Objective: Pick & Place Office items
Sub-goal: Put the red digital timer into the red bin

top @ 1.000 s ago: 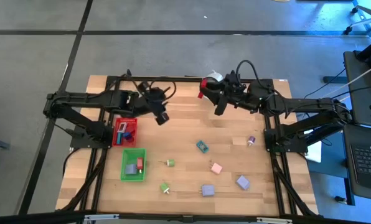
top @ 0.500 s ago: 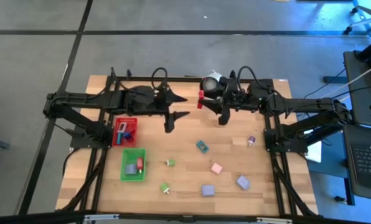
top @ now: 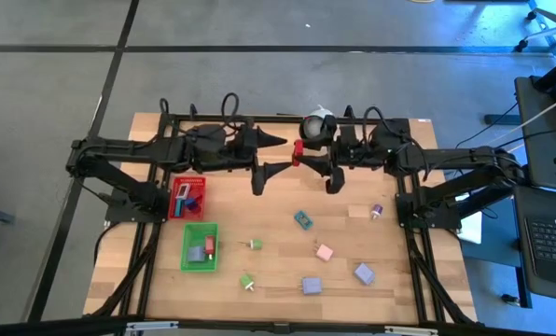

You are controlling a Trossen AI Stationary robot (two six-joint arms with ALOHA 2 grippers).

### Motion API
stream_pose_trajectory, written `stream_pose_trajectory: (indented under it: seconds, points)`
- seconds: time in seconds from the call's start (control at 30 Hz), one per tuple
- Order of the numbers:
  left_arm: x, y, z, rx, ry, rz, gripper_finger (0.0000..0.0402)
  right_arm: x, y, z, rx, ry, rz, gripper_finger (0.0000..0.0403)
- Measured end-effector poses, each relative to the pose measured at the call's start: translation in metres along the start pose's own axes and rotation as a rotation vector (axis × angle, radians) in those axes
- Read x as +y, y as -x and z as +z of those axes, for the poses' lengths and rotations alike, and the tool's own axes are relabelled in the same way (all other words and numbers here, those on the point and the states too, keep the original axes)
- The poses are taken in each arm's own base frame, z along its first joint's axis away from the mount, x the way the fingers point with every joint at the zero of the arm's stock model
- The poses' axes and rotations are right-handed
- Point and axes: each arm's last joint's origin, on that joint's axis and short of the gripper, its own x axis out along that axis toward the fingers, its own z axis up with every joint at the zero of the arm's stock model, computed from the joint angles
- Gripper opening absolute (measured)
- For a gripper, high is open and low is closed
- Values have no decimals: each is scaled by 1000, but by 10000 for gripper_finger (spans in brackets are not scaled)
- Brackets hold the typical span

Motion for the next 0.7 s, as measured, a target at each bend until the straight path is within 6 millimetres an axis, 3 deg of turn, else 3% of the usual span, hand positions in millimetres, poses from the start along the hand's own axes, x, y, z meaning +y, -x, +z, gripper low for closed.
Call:
stream_pose_trajectory:
  seconds: [0.5, 0.7]
  points:
    - [-6, -16, -10, 26, -23, -104, 291, 2, -11, -10, -13, 22, 17, 169]
    - [-7, -17, -12, 38, -23, -130, 266, 2, -11, -10, -12, 22, 17, 169]
